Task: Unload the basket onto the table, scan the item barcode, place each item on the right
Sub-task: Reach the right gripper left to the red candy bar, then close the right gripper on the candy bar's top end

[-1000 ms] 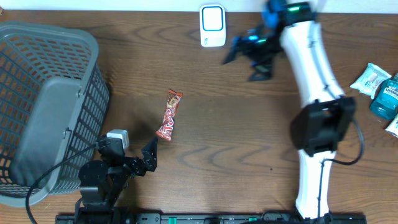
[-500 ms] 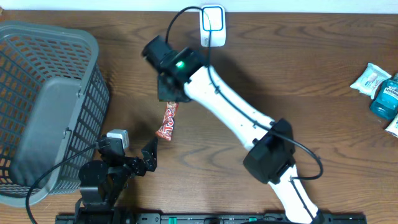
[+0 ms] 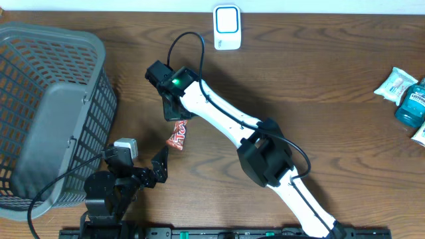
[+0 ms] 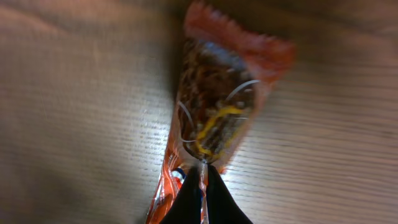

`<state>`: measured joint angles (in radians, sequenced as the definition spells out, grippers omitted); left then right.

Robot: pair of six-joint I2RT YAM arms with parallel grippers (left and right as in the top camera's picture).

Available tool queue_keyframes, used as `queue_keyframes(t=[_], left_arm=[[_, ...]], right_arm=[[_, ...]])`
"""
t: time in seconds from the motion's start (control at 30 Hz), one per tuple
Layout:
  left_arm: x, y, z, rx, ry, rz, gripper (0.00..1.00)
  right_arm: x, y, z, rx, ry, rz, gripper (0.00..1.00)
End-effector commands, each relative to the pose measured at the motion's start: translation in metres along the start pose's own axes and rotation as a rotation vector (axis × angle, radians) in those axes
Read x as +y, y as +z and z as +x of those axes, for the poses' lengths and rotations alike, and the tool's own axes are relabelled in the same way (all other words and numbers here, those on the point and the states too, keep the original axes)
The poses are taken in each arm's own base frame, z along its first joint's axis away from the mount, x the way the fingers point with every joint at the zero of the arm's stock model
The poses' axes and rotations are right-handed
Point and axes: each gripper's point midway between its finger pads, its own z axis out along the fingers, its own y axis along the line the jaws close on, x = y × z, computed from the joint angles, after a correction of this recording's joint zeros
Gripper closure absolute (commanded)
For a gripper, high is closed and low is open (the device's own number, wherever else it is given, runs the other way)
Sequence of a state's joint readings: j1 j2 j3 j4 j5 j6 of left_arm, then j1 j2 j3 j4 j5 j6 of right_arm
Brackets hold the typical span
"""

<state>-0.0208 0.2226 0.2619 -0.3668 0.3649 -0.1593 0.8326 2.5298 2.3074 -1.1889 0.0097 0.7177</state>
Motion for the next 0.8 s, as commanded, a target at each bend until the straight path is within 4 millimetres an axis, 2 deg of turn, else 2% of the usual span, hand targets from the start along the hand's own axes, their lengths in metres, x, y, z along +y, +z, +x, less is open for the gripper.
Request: queue_keyframes(t=[0.0, 0.13, 0.27, 0.33, 0.4, 0.47, 0.57, 0.67, 0.77], left_arm=[[-0.003, -0.001, -0.002, -0.004, 0.012, 0.013, 0.0], [-0.003, -0.001, -0.002, -0.004, 0.012, 0.013, 0.0], [-0.003, -0.001, -0.002, -0.004, 0.012, 0.013, 0.01], [-0.003, -0.001, -0.002, -0.004, 0.012, 0.013, 0.01], [-0.003, -0.001, -0.002, -0.004, 0.012, 0.013, 0.01], [-0.003, -0.001, -0.002, -0.004, 0.012, 0.013, 0.01], [-0.003, -0.001, -0.002, -0.004, 0.012, 0.013, 0.01], [-0.003, -0.001, -0.002, -0.004, 0.012, 0.013, 0.01], [-0.003, -0.001, -0.002, -0.004, 0.012, 0.013, 0.01]], right_arm=[[0.007, 0.013, 0.017, 0.073, -0.068, -0.026, 0.99], [0.005, 0.029, 0.026, 0.113, -0.091, -0.011, 0.99], [0.0, 0.056, 0.043, 0.2, -0.093, 0.003, 0.99], [-0.007, 0.063, 0.048, 0.222, -0.107, 0.028, 0.99], [-0.013, 0.061, 0.045, 0.218, -0.126, 0.04, 0.99], [-0.024, 0.051, 0.034, 0.185, -0.126, 0.079, 0.99], [-0.05, 0.025, 0.012, 0.115, -0.106, 0.166, 0.99], [-0.076, -0.015, -0.007, 0.043, -0.079, 0.228, 0.99], [-0.075, -0.042, -0.008, 0.038, -0.063, 0.181, 0.99]])
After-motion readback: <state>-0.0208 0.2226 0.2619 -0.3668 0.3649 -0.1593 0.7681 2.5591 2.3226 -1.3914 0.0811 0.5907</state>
